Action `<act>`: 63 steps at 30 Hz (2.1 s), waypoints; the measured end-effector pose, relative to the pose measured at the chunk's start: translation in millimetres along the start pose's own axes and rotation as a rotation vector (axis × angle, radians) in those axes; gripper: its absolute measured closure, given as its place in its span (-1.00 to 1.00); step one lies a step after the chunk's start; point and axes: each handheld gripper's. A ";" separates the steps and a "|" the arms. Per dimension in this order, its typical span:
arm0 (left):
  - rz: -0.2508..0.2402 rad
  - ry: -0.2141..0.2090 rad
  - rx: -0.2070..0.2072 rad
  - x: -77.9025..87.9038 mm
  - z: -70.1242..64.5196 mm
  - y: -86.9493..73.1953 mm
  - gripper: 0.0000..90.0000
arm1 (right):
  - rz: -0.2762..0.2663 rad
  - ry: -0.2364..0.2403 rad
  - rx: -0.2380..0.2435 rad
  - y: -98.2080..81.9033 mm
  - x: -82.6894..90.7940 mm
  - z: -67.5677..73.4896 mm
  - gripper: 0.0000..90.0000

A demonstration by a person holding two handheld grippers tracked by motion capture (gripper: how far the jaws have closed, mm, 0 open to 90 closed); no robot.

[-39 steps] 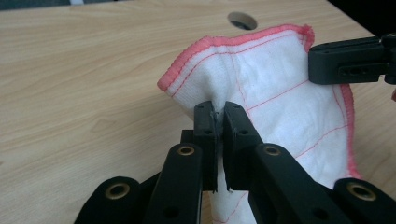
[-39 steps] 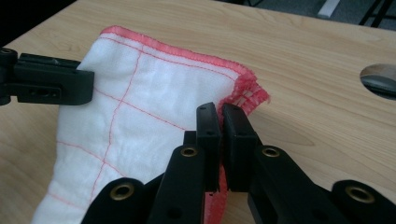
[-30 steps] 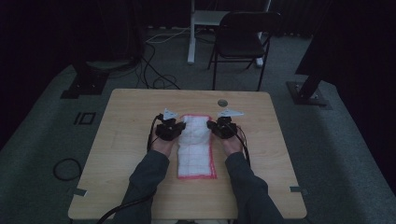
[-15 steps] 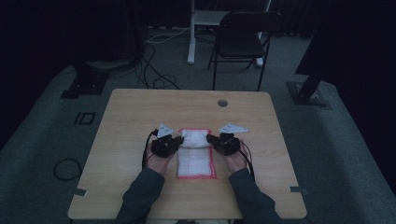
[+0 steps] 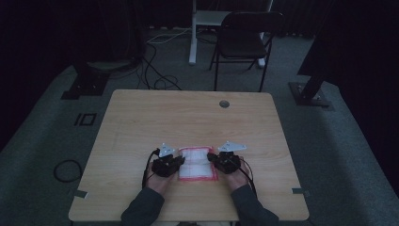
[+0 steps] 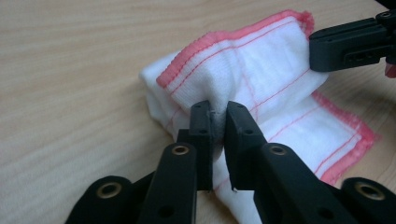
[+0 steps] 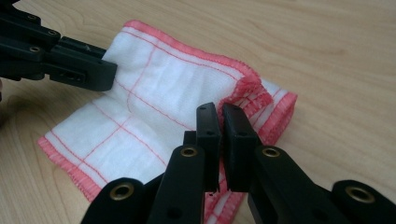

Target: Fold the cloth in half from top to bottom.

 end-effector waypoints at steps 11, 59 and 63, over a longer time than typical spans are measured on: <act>-0.098 0.006 0.070 24.7 17.2 19.3 0.35 | 0.001 -0.003 0.000 -5.3 -1.4 1.6 0.93; -0.069 -0.064 0.049 25.0 -7.2 -0.1 0.40 | -0.080 -0.031 -0.045 -24.5 37.7 -13.9 0.38; -0.071 -0.062 0.047 31.5 -9.5 -12.9 0.37 | -0.093 -0.037 -0.060 -25.9 41.6 -17.7 0.38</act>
Point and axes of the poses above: each handheld gripper's, and its own axes: x roughly backward along the jaws, y roughly out of its top, z roughly to its left, and after that the axes turned 7 degrees about z, right-handed
